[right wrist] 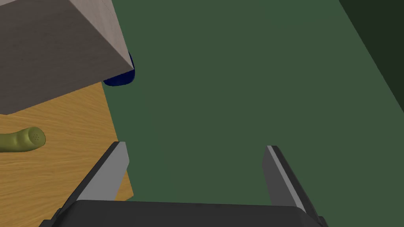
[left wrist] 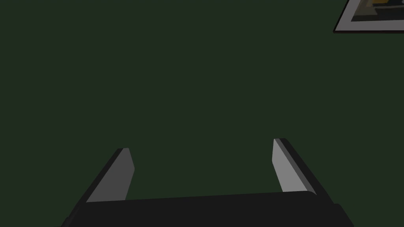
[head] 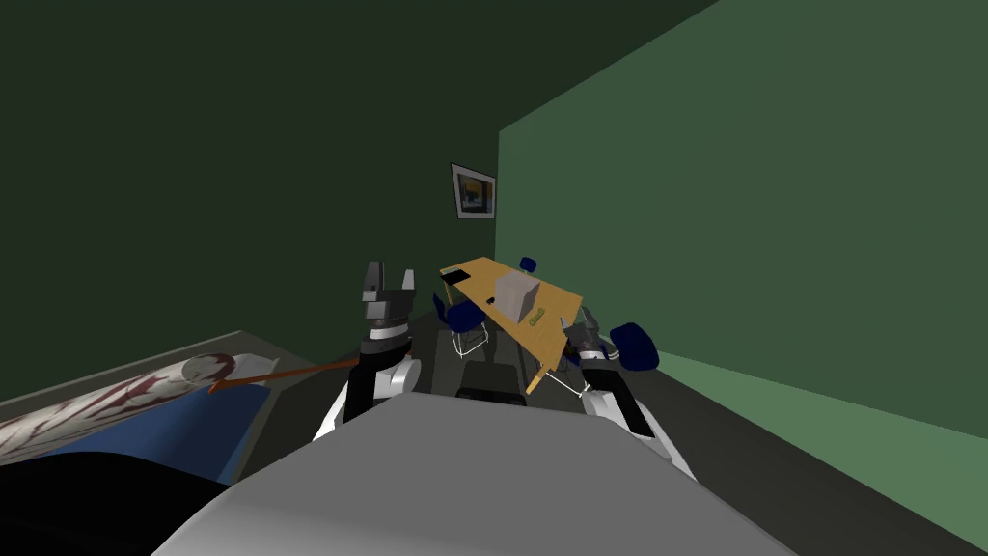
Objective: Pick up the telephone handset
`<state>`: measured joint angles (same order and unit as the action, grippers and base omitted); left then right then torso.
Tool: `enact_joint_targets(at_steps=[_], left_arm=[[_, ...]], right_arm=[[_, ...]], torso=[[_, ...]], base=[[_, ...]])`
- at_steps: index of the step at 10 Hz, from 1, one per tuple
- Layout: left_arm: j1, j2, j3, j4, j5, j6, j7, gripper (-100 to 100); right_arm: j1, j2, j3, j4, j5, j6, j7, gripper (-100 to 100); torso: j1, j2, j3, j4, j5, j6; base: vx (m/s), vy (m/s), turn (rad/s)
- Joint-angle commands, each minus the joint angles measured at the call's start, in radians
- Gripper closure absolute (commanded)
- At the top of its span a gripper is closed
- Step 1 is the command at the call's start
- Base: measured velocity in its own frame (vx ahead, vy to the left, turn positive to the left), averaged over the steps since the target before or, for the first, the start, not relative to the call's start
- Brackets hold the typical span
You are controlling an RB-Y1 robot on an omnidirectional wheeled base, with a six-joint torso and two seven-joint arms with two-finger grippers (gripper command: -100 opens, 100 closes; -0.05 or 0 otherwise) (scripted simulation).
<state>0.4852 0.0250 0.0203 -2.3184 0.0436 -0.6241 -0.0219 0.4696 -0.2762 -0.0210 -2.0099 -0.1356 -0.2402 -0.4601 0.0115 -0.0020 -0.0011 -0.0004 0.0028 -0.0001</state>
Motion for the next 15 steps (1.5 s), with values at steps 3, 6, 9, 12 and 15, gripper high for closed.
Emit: enact_joint_targets(at_steps=[3, 6, 9, 12, 15], left_arm=[[0.000, 0.000, 0.000, 0.000, 0.000, 0.000, 0.000, 0], [0.000, 0.000, 0.000, 0.000, 0.000, 0.000, 0.000, 0], [0.000, 0.000, 0.000, 0.000, 0.000, 0.000, 0.000, 0], [0.000, 0.000, 0.000, 0.000, 0.000, 0.000, 0.000, 0], [0.000, 0.000, 0.000, 0.000, 0.000, 0.000, 0.000, 0]], right_arm=[[-0.006, -0.016, 0.001, 0.084, -0.055, 0.069, -0.103, -100], [-0.007, -0.023, 0.005, 0.128, -0.092, 0.119, -0.193, -100], [-0.008, -0.028, 0.010, 0.172, -0.129, 0.168, -0.268, -100], [-0.011, -0.039, 0.025, 0.258, -0.200, 0.260, -0.362, -100], [-0.013, -0.046, 0.034, 0.300, -0.234, 0.305, -0.440, -100]], torso=[[-0.006, 0.000, 0.000, 0.000, -0.001, 0.000], [0.001, 0.000, 0.000, 0.000, 0.000, 0.000], [-0.001, -0.001, 0.000, 0.000, 0.000, 0.000], [-0.003, 0.000, 0.000, 0.000, 0.000, 0.000], [-0.001, 0.000, 0.000, 0.000, 0.000, 0.000]], base=[[0.020, 0.119, 0.010], [0.028, 0.177, 0.013], [0.032, 0.142, 0.018], [0.042, 0.146, 0.045], [0.028, 0.153, 0.029]])
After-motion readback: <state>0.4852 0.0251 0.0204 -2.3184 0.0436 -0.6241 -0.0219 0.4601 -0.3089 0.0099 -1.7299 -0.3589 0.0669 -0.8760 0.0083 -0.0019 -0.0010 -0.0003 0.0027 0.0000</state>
